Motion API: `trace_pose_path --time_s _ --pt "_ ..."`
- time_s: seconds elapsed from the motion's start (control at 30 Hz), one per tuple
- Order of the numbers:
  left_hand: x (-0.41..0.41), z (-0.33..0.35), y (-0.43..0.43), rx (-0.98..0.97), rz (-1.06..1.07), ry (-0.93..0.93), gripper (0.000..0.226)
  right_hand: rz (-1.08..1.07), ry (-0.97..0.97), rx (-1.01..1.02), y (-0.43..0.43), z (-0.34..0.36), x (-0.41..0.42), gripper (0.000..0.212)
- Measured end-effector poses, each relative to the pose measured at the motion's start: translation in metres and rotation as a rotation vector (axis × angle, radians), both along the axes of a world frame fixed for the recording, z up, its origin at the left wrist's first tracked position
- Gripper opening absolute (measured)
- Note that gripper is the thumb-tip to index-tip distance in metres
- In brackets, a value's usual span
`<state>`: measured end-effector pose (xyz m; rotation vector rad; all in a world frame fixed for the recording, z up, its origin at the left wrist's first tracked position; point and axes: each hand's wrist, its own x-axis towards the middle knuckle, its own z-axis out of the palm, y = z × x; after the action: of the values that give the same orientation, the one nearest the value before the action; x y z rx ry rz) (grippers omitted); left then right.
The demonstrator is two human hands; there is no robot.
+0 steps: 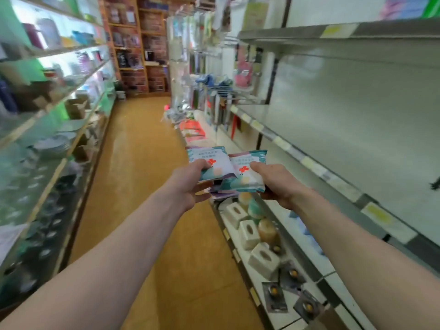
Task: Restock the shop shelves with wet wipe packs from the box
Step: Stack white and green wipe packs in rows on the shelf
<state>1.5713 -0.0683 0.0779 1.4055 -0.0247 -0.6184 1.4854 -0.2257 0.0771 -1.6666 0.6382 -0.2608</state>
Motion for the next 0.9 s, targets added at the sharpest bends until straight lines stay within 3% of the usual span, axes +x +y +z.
trace_pose_path --time_s 0.4,0.63,0.77,0.9 --pt "-0.063 0.039 -0.211 -0.054 -0.371 -0.052 0.002 -0.380 -0.049 -0.058 -0.170 0.037 -0.109 0.021" --pt "-0.099 0.041 -0.293 -0.053 -0.589 -0.037 0.007 -0.633 -0.070 -0.026 -0.214 0.034 -0.162 0.019" --pt "-0.114 0.035 -0.335 -0.071 -0.744 -0.004 0.006 -0.716 -0.174 0.058 -0.226 0.029 -0.175 0.007" --pt "-0.122 0.032 -0.371 -0.125 -0.885 0.046 0.011 -0.768 -0.252 0.101 -0.236 0.024 -0.174 0.012"
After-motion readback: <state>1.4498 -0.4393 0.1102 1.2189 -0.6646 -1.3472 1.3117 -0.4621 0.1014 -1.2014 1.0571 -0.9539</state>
